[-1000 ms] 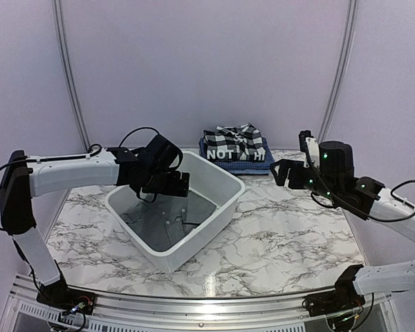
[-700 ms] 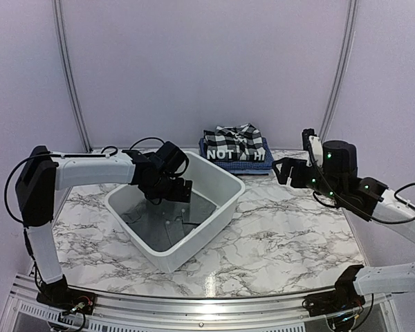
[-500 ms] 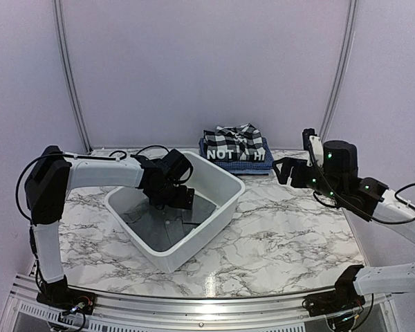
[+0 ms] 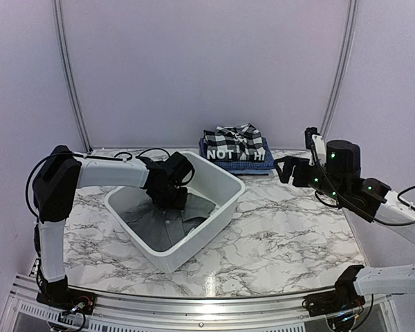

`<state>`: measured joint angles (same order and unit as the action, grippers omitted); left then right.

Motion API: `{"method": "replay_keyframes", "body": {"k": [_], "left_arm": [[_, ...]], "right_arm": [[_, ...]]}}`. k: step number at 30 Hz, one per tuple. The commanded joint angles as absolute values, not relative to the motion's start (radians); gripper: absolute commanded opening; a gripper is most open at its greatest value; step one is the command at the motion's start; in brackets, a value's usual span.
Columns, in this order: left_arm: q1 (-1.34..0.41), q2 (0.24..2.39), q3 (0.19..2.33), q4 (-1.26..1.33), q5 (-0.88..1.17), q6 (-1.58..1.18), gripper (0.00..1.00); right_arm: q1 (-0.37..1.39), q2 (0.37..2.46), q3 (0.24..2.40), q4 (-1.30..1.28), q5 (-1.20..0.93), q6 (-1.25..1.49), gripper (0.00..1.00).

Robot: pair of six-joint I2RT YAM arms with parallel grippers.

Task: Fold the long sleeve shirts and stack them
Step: Pick up the square-folded shirt from the bin.

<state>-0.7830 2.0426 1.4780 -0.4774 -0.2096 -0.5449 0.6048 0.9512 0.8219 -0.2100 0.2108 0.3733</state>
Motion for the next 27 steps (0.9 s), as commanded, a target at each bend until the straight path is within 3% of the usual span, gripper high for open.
{"method": "replay_keyframes", "body": {"k": [1,2,6,27], "left_arm": [[-0.776,2.105,1.483,-0.504,-0.188,-0.549,0.30],[-0.778,2.104,1.483,-0.504,-0.190,-0.549,0.20],[-0.775,2.091,1.487,-0.504,-0.208,-0.543,0.00],[-0.772,1.846,1.533,-0.505,-0.327,-0.486,0.00]], "right_arm": [[0.606,0.934,0.829,-0.205,0.208,0.388,0.99],[0.606,0.934,0.829,-0.207,0.209,0.387,0.99],[0.607,0.937,0.832,-0.209,0.204,0.390,0.99],[0.607,0.947,0.828,-0.196,0.186,0.399,0.98]]}}
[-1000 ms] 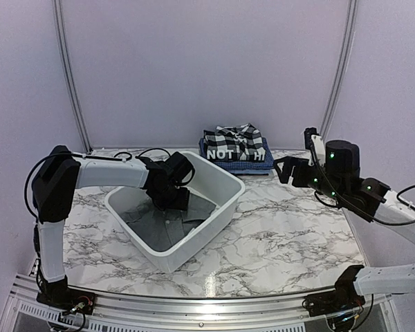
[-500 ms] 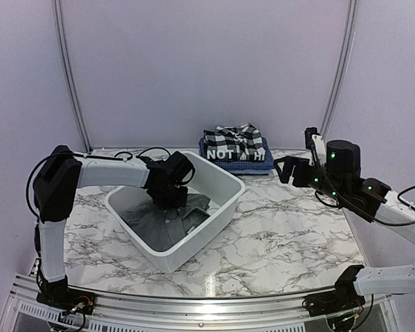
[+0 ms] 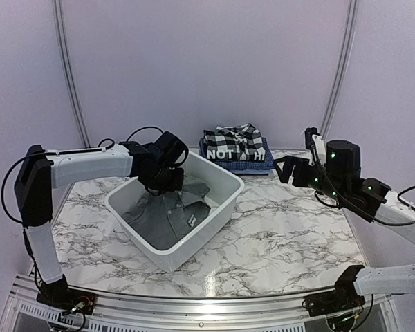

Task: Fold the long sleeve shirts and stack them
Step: Pick up the square-folded shirt from the bin.

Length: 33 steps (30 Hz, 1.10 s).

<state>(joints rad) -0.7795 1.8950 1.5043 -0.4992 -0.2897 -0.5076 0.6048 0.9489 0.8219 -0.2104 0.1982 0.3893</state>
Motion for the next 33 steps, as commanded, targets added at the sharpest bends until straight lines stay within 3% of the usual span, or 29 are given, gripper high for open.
{"method": "replay_keyframes", "body": {"k": [1,21,28,33], "left_arm": [[-0.774,1.840,1.529,-0.505,-0.318,-0.491,0.00],[-0.804,1.564,1.689,-0.330,-0.178,-0.383,0.00],[-0.832,1.597,1.865,-0.239,-0.047,-0.379,0.00],[-0.890,1.673,2.008,-0.157,0.060,-0.416,0.00]], "right_arm": [[0.606,0.948,0.829,-0.195,0.186,0.399,0.98],[0.607,0.987,0.834,-0.093,0.045,0.349,0.99],[0.609,1.010,0.862,-0.027,-0.020,0.324,0.98],[0.608,0.991,0.911,-0.069,0.101,0.310,0.98]]}}
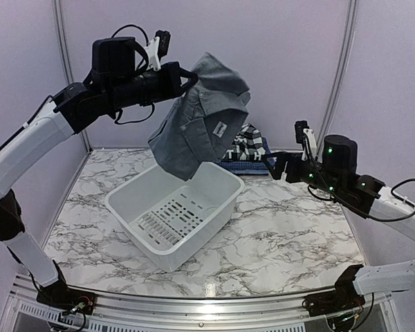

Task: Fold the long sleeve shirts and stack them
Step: Pick up the square-folded shirt from the bin, then place the square-folded shirt at the center of the board.

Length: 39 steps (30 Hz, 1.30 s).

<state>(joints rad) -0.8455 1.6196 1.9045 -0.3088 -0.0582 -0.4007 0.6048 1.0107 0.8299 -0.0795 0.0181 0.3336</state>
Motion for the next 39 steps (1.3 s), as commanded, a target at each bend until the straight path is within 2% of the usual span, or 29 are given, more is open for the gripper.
{"method": "replay_keyframes", "body": {"k": [1,9,15,24,39], "left_arm": [[-0.907,1.697,2.042,-0.145,0.074,-0.423,0.00],[-1.019,1.937,2.261,-0.030,0.239,-0.573,0.00],[-1.077,2.107,2.322,0.063,0.326,-0.716,0.00],[-1.112,2.320,2.256,-0.022,0.325,-0.756,0.00],[-1.123,2.279,2.166,-0.101,0.292,-0.685,0.00]], "right_arm": [[0.608,0.978,0.916,-0.082,0.140,0.316,0.98],[0.607,0.804,0.918,-0.209,0.401,0.355,0.99],[0.607,0.665,0.973,-0.460,0.686,0.418,0.98],[0.606,0.683,0.956,-0.497,0.678,0.425,0.98],[0.607,0.765,0.940,-0.464,0.643,0.409,0.98]]}}
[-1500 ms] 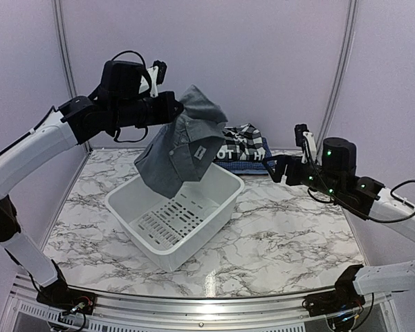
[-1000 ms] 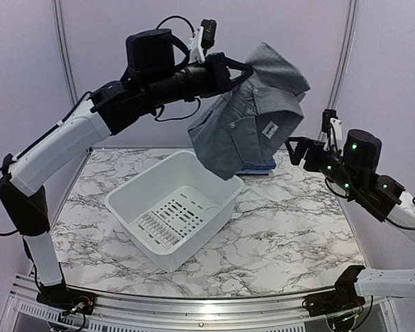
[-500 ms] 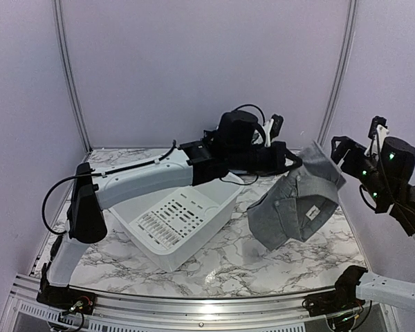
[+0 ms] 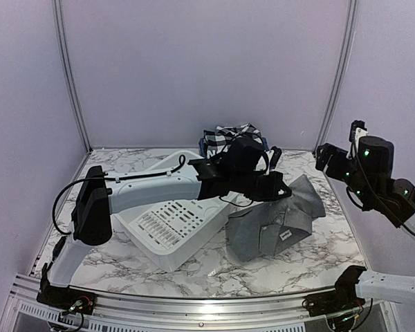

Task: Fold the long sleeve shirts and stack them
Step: Place the square-folded shirt at the center of the board.

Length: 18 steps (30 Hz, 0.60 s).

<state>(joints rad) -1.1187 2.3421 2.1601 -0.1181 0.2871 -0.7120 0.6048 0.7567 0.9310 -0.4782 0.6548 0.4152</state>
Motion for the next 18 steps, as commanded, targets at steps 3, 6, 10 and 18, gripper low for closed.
{"method": "replay_keyframes", "body": {"k": [3,6,10,18], "left_arm": [[-1.123,2.296,2.182,-0.132,0.305,-0.685,0.31],[-1.122,2.292,2.141,-0.156,0.254,-0.676,0.58],[-1.118,2.258,2.068,-0.190,0.122,-0.653,0.76],[-1.067,2.246,1.999,-0.312,-0.115,-0.701,0.82]], "right_arm": [[0.607,0.789,0.947,-0.458,0.601,0.395,0.98],[0.607,0.819,0.954,-0.460,0.578,0.393,0.99],[0.605,0.845,0.953,-0.455,0.550,0.387,0.98],[0.604,0.874,0.950,-0.445,0.501,0.389,0.99]]}}
